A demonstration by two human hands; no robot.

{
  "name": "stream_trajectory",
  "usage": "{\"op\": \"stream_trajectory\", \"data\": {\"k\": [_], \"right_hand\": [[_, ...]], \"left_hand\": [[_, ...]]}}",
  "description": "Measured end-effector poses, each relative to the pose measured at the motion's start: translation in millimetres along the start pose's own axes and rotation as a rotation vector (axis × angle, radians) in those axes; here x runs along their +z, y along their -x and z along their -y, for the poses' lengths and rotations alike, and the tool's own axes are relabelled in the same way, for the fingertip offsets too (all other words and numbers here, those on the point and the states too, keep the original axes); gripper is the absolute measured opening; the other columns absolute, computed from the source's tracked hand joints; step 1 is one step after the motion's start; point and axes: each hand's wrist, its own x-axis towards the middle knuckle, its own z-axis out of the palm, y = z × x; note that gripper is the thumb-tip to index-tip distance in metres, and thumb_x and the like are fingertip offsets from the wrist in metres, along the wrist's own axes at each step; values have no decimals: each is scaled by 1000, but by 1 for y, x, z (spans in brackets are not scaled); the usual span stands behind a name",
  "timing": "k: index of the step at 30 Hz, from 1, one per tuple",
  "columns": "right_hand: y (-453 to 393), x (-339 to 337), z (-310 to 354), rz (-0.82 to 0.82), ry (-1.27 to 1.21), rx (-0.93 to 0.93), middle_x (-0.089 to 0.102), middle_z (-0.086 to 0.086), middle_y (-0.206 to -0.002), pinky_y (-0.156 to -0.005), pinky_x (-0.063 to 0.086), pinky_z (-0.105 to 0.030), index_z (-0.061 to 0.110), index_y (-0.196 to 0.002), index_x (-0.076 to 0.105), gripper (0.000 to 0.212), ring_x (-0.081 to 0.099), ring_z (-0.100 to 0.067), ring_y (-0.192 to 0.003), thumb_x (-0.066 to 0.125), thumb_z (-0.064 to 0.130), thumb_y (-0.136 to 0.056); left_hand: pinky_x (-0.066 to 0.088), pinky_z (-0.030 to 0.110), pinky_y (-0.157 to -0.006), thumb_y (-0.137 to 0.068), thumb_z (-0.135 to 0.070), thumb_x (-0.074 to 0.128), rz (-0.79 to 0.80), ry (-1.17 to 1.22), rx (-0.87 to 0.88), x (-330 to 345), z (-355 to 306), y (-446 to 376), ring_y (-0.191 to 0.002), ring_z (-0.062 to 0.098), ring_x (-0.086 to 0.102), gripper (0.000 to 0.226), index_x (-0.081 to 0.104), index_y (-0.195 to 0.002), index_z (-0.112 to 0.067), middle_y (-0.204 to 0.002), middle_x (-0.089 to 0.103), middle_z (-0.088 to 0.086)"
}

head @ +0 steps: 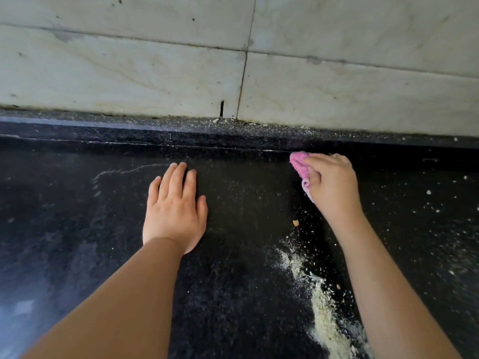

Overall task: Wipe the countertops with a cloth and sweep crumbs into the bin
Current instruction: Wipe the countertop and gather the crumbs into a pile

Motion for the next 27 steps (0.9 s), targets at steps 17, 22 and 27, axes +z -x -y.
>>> {"op": "stream_trajectory", "data": {"k": [17, 22, 27], "right_hand": [[-8, -29, -9, 125, -9, 292, 68, -15, -105, -92, 44, -33, 0, -100, 68, 31, 59, -28, -99, 44, -9, -83], [-11, -10, 8, 267, 172, 337, 60, -8, -108, -90, 40, -35, 18, -78, 56, 16, 46, -29, -107, 52, 3, -82], [-19, -29, 16, 587, 188, 258, 64, -8, -96, -83, 48, -39, 12, -69, 61, 21, 57, -29, -93, 49, 12, -86]], "left_hand": [[2, 33, -108, -85, -34, 25, -37, -32, 2, 5, 2, 1, -138, 28, 21, 62, 38, -136, -1, -145, 33, 16], [1, 33, -108, -84, -35, 23, -31, -36, 2, 6, 2, 1, -138, 27, 19, 63, 36, -137, -2, -146, 31, 15], [7, 38, -110, -84, -33, 26, -31, -33, 0, 7, 2, 1, -137, 29, 22, 61, 38, -135, 0, -144, 34, 17]]}}
